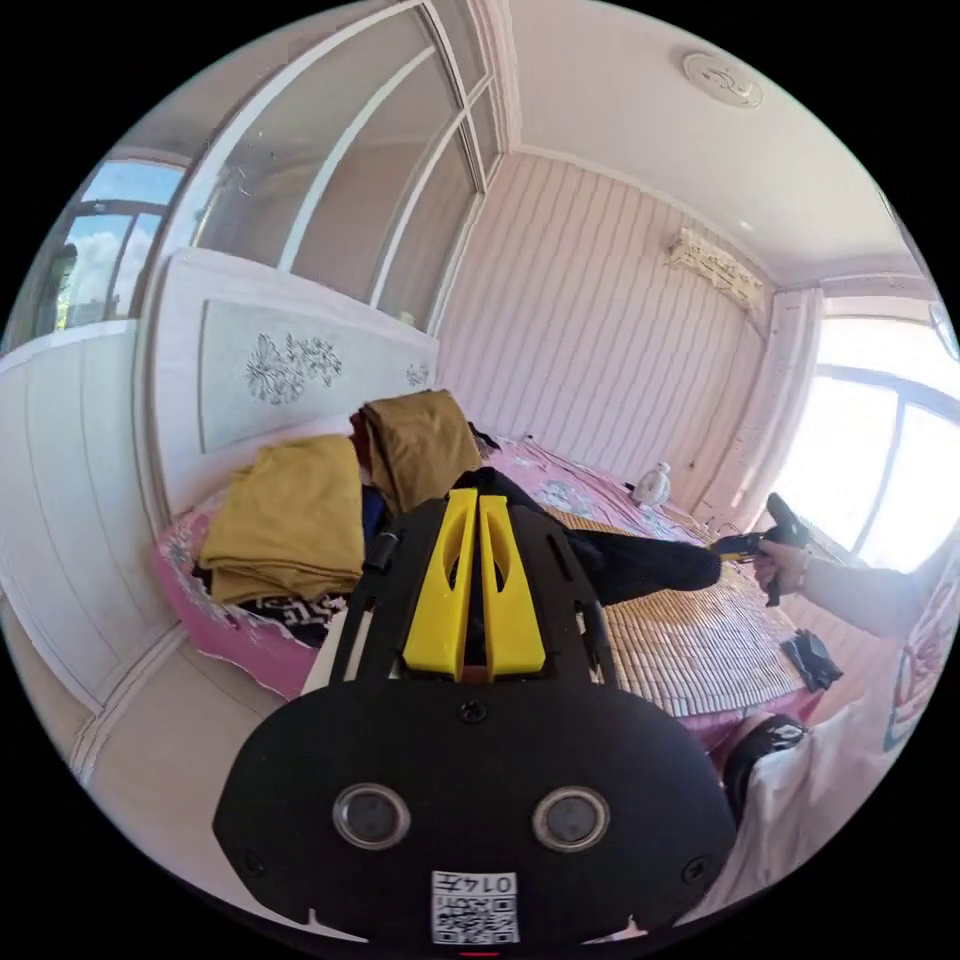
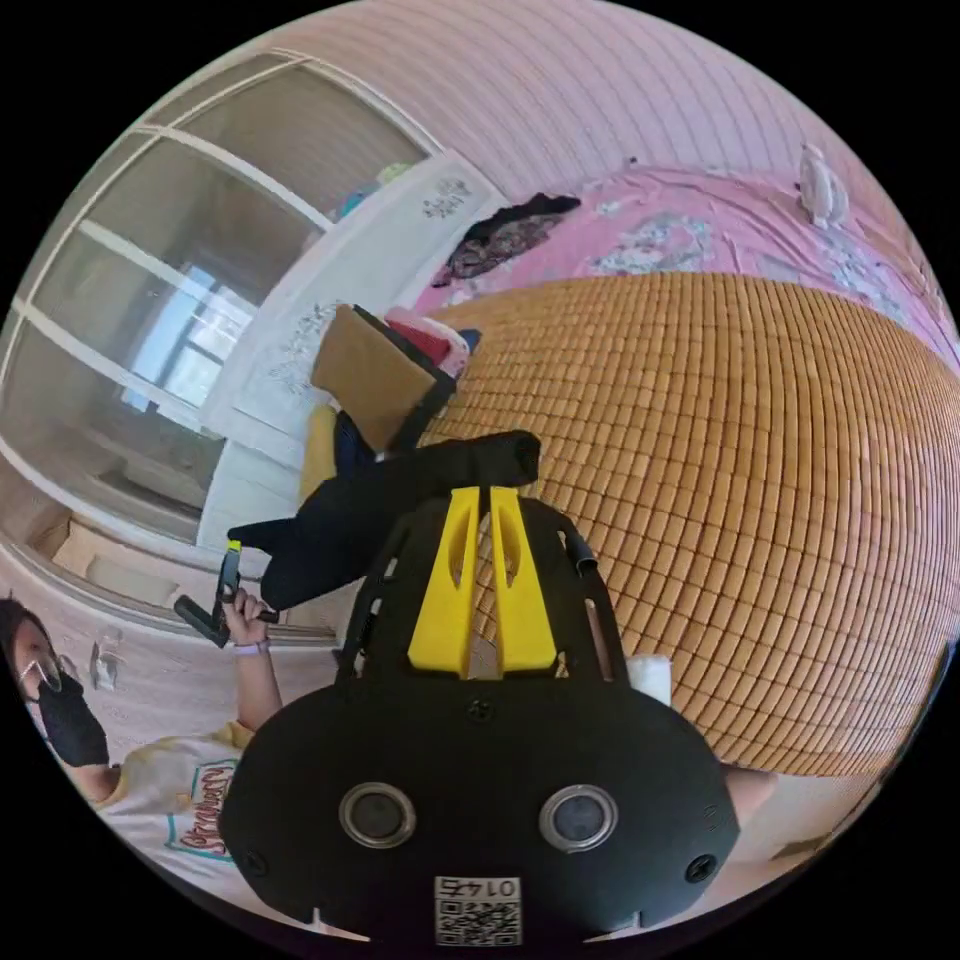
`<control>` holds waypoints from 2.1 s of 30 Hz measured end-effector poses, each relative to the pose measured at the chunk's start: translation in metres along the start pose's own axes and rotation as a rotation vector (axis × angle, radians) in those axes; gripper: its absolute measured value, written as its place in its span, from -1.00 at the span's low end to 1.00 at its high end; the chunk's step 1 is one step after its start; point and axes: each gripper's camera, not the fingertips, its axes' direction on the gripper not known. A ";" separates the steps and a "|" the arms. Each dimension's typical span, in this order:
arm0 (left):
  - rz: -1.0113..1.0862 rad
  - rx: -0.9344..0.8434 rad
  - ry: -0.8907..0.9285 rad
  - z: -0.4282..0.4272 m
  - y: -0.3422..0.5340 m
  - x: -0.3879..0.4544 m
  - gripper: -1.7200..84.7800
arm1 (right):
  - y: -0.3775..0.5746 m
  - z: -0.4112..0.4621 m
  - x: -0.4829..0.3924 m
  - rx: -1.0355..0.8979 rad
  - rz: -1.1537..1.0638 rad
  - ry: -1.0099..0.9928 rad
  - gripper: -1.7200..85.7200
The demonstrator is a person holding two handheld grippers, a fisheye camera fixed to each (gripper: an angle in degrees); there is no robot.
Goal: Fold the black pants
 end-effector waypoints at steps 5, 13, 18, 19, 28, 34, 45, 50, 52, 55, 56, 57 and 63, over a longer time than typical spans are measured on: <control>0.056 -0.082 0.145 0.043 0.010 0.049 -0.98 | 0.055 0.005 0.000 0.072 -0.168 -0.036 -0.85; 0.226 -0.150 0.406 0.094 -0.010 0.126 -0.98 | 0.092 0.084 -0.154 0.046 -0.694 -0.291 -0.56; 0.142 -0.258 0.253 0.126 -0.006 0.127 -0.98 | 0.082 0.143 -0.198 0.015 -0.755 -0.068 -0.55; 0.134 -0.269 0.232 0.128 -0.005 0.124 -0.98 | 0.081 0.157 -0.206 -0.024 -0.801 -0.002 -0.55; 0.002 -0.278 -0.007 0.128 -0.014 0.084 -0.98 | 0.086 0.190 -0.210 -0.254 -0.862 0.205 -0.86; -0.047 -0.210 -0.147 0.134 -0.046 0.064 -0.98 | 0.072 0.021 -0.164 -0.077 -0.807 -0.256 -0.90; 0.082 -0.593 -0.057 0.307 -0.076 0.111 -0.78 | 0.158 -0.352 0.119 0.798 -0.017 0.312 -0.81; 0.111 -0.853 -0.160 0.396 -0.063 0.139 -0.72 | 0.197 -0.367 0.199 0.661 0.313 0.529 -0.65; 0.183 -0.890 -0.235 0.412 -0.058 0.149 -0.73 | 0.194 -0.356 0.204 0.588 0.293 0.508 -0.65; 0.401 -0.905 -0.307 0.423 -0.057 0.175 -0.78 | 0.174 -0.342 0.214 0.499 0.262 0.482 -0.66; 0.471 -0.930 -0.316 0.426 -0.056 0.183 -0.83 | 0.162 -0.338 0.220 0.473 0.252 0.461 -0.66; 0.514 -0.947 -0.327 0.429 -0.057 0.187 -0.88 | 0.155 -0.336 0.223 0.461 0.247 0.450 -0.66; 0.365 -0.905 -0.302 0.417 -0.082 0.170 -0.96 | 0.089 -0.335 0.263 0.376 0.300 0.432 -0.69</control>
